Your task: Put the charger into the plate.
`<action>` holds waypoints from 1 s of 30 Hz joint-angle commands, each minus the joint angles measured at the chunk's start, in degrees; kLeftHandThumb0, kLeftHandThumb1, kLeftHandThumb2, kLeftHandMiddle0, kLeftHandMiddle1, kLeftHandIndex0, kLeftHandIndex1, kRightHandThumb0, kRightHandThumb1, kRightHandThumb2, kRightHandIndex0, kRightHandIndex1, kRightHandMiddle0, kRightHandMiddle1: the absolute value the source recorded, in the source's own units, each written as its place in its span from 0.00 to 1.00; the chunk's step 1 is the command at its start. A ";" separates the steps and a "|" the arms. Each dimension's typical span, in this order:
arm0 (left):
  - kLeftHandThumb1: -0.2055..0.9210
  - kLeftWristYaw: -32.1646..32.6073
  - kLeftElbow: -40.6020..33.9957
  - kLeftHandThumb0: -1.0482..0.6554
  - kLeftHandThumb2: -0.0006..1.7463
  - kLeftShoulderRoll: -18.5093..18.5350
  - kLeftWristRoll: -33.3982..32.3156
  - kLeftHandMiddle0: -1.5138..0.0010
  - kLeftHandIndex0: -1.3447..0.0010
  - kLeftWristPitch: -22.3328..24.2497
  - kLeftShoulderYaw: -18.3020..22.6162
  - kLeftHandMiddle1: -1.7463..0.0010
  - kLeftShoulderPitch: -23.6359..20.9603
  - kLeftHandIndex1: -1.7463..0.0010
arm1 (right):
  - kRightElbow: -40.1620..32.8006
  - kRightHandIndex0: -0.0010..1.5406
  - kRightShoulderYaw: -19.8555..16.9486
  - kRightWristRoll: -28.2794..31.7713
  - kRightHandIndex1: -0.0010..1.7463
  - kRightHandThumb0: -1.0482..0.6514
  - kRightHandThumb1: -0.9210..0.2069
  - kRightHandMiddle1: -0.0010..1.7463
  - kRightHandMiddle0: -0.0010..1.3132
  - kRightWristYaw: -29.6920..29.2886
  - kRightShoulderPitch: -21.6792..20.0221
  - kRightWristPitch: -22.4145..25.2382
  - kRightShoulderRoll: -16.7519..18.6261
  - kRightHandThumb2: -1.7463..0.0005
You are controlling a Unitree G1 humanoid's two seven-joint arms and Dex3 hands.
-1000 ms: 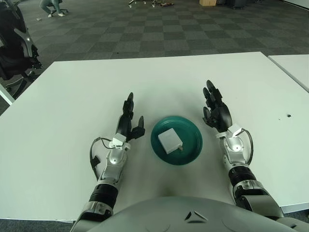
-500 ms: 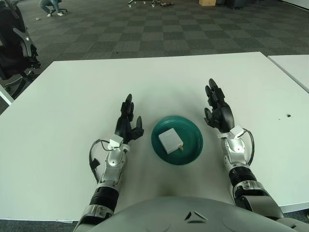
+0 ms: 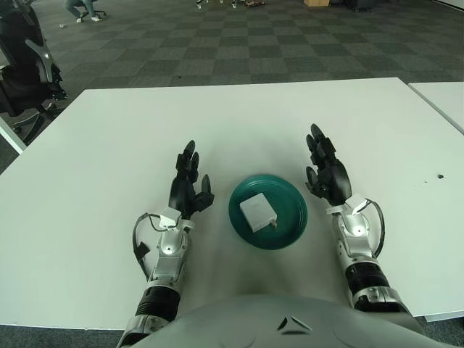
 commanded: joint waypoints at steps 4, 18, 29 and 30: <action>1.00 1.89 5.50 0.08 0.53 -2.93 4.10 0.87 1.00 -1.49 -2.75 1.00 13.33 0.77 | -3.22 0.04 2.74 0.26 0.00 0.18 0.00 0.16 0.00 -3.24 18.21 15.63 4.23 0.60; 1.00 -0.20 0.21 0.09 0.54 -2.11 1.90 0.88 1.00 4.12 -2.82 1.00 14.32 0.80 | -17.65 0.01 3.92 1.30 0.00 0.22 0.00 0.10 0.00 -8.90 17.65 37.31 7.50 0.57; 1.00 -0.92 0.06 0.11 0.54 -2.65 0.94 0.88 1.00 4.16 -2.31 1.00 14.21 0.78 | -18.80 0.00 3.19 0.59 0.00 0.23 0.00 0.04 0.00 -13.92 16.28 42.91 10.39 0.55; 1.00 -0.72 0.03 0.11 0.54 -2.73 1.05 0.88 1.00 4.09 -2.23 1.00 14.23 0.78 | -18.73 0.00 3.39 0.20 0.00 0.23 0.00 0.04 0.00 -14.24 16.21 42.92 10.46 0.55</action>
